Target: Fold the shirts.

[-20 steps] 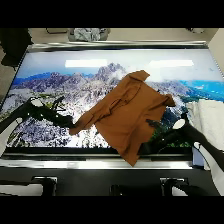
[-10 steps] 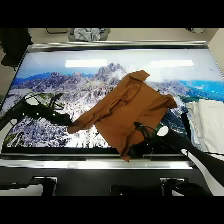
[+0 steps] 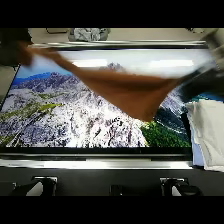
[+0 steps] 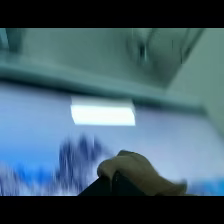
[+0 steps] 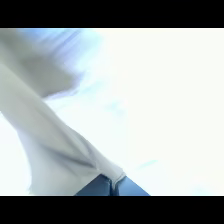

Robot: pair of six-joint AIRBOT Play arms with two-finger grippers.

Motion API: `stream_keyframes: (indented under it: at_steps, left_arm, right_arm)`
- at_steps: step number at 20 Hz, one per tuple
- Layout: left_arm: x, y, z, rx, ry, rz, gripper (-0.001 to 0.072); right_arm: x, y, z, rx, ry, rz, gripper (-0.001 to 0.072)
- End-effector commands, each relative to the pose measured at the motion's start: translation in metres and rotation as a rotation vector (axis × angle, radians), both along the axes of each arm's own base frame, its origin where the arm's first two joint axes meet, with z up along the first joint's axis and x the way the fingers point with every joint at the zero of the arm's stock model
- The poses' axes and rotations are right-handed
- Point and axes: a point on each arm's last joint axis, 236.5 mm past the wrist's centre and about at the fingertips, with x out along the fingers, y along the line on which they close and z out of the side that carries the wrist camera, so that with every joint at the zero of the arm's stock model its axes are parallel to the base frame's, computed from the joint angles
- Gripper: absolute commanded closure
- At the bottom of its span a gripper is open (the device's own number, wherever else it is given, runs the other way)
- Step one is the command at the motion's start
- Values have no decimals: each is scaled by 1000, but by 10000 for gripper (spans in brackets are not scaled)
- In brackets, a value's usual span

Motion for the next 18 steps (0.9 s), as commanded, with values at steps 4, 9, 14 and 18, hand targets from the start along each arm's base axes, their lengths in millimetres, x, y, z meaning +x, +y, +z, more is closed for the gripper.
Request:
stream_keyframes:
  at_steps: [4,9,14,18]
  left_arm:
    - [-221,-23,243,-15,-734,113,683]
    - [-245,-24,258,-24,-795,126,683]
    - [-205,-14,235,18,-674,156,683]
    - [-120,3,159,151,-358,171,682]
  right_arm:
    - [-157,-35,254,-106,-710,-218,679]
    - [-154,-41,240,-101,-641,-240,679]
    - [-118,-51,179,-118,-377,-247,679]
    - [-38,-62,76,-117,31,-205,679]
